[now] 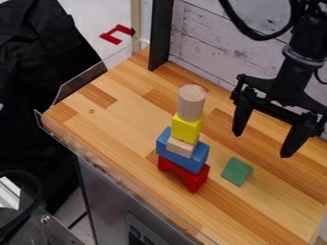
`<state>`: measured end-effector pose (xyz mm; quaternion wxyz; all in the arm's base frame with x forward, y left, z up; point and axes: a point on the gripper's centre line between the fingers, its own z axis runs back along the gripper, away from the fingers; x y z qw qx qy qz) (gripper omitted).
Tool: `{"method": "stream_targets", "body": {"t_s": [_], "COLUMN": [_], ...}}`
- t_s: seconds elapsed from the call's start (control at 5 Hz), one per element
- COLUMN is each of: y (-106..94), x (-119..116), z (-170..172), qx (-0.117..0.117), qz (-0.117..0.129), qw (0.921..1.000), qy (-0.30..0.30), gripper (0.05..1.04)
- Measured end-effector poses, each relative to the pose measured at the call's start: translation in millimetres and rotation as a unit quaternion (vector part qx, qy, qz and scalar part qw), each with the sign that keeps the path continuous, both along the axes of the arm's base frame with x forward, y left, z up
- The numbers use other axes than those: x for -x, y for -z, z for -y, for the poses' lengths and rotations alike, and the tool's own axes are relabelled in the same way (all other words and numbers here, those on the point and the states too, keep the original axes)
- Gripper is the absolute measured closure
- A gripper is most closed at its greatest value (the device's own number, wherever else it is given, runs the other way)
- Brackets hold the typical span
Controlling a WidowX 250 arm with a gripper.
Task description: Put the green triangle on top of the cylinder
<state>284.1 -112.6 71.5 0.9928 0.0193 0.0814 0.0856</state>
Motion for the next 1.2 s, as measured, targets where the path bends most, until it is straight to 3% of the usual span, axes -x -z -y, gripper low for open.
{"method": "stream_targets", "body": {"t_s": [0.4, 1.2], "y": [32.9, 48.5], "x": [5.0, -3.5], "z": [1.0, -1.8], "qx": [-0.009, 0.01], "qz": [-0.044, -0.045], "qw": [0.999, 0.9988], "qy": [-0.002, -0.018], "gripper": [0.084, 0.084]}}
